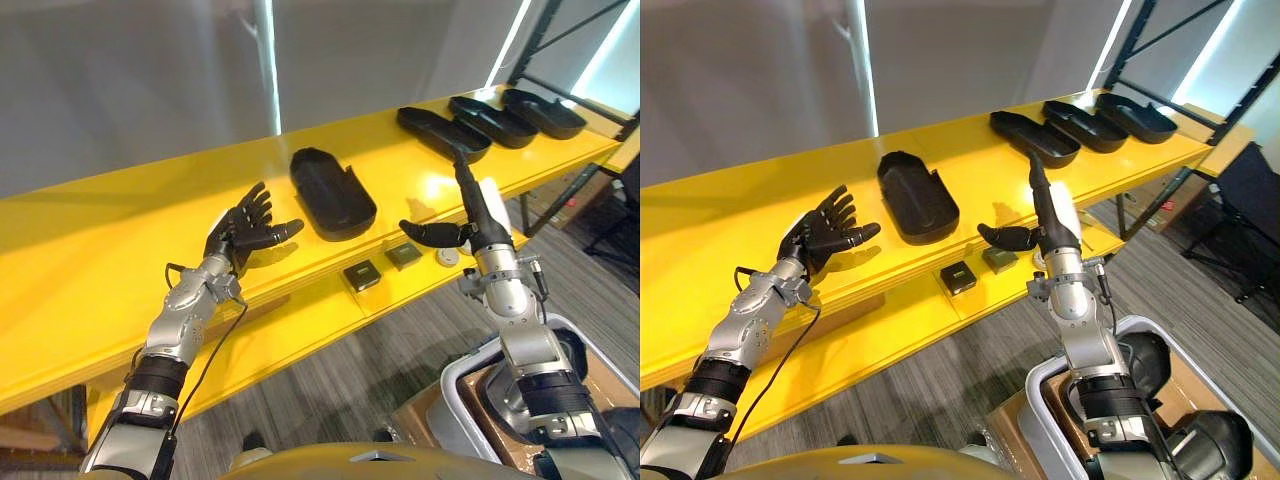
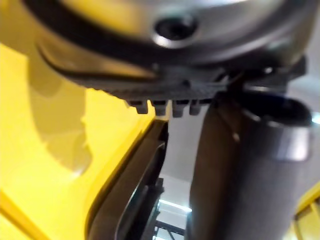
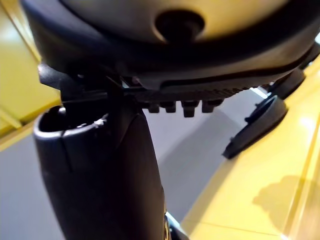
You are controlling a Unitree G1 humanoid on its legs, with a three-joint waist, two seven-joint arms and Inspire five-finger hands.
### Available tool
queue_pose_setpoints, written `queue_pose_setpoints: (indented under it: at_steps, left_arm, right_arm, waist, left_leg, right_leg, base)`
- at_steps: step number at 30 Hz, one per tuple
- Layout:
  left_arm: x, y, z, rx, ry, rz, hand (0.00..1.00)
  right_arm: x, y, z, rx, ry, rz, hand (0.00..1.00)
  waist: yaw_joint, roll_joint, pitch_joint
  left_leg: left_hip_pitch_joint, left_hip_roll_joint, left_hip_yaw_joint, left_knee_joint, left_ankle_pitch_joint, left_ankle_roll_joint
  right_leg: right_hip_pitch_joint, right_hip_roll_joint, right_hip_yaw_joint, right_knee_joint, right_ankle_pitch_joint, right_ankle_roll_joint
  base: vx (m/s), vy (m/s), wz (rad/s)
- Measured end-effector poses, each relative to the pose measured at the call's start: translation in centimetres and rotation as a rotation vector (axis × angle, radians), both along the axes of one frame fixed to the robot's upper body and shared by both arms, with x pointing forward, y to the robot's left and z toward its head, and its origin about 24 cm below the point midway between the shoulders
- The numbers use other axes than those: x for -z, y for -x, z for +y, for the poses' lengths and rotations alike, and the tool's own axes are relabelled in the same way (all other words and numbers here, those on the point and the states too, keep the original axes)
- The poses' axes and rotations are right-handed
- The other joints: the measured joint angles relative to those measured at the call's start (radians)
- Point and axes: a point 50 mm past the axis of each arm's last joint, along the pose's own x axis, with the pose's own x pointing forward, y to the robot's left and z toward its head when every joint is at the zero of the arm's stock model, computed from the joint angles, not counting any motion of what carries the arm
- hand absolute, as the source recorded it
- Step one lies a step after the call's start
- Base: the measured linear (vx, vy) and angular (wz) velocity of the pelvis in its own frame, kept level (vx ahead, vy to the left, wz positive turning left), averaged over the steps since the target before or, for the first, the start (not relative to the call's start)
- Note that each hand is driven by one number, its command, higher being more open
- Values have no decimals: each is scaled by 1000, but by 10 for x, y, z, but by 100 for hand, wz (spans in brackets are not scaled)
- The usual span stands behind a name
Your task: Walk over and take three plastic housings, then place them on the shelf
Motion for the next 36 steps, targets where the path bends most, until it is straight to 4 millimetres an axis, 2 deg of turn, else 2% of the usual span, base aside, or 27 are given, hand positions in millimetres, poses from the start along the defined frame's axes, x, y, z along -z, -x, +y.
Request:
queue_pose_setpoints:
  at_steps: [3, 5, 8, 14, 19, 23, 27, 33, 36]
  left_arm:
    - [-8, 8, 1, -2, 16, -54, 100]
    - [-18, 14, 3, -18, 44, -112, 100]
    - [-20, 25, 4, -16, 52, -140, 100]
    - [-23, 33, 3, 3, 83, -159, 100]
    - [-26, 41, 6, -8, 84, -178, 100]
    - [-27, 41, 6, -9, 84, -179, 100]
    - [-28, 41, 6, -12, 84, -194, 100]
    - [-29, 41, 7, -33, 87, -197, 100]
    - [-32, 42, 8, -38, 169, -223, 100]
  right_arm:
    - [1, -4, -2, 13, -1, 7, 100]
    - [2, -7, -3, 17, 1, 15, 100]
    - [4, -8, -3, 7, 6, 33, 100]
    - [2, -8, -7, -14, 46, 52, 100]
    - [0, -8, -6, -43, 54, 37, 100]
    - [-1, -7, -4, -69, 60, 40, 100]
    - [-2, -8, -4, -76, 78, 40, 100]
    - [-8, -9, -10, -32, 137, 6, 100]
    - [-16, -13, -9, -12, 159, -39, 100]
  waist:
    - [6, 12, 14]
    - [20, 29, 31]
    - [33, 40, 39]
    - [53, 42, 70]
    - [52, 48, 86]
    - [53, 47, 92]
    - [53, 50, 131]
    - [54, 57, 156]
    - [54, 58, 170]
  left_leg:
    - [-3, -2, -25, 0, 8, 1]
    - [-15, -3, -48, 0, 16, 2]
    - [-22, -4, -60, 0, 18, 3]
    - [-39, -7, -81, 0, 23, -1]
    - [-49, -9, -89, 0, 29, 5]
    - [-51, -11, -89, 0, 29, 6]
    - [-51, -16, -87, 0, 30, 7]
    - [-82, -16, -89, 1, 34, 12]
    - [-85, -16, -90, 2, 37, 12]
  right_leg:
    - [13, -1, -23, 4, -3, -2]
    - [16, -1, -48, 5, -11, -9]
    - [18, -2, -59, 5, -16, -4]
    - [16, -2, -78, 6, -16, -3]
    - [11, -4, -84, 6, -16, -4]
    - [6, -6, -82, 11, -16, -3]
    - [-6, -15, -74, 35, -19, 1]
    - [-42, -18, -73, 52, -24, -2]
    - [-49, -19, -72, 61, -23, 0]
  base:
    - [-13, 4, 24]
    - [-39, 8, 28]
    - [-39, 8, 13]
    - [-19, 6, 11]
    - [-2, 2, 4]
    - [0, 0, 0]
    - [0, 0, 0]
    - [0, 0, 0]
    - [0, 0, 0]
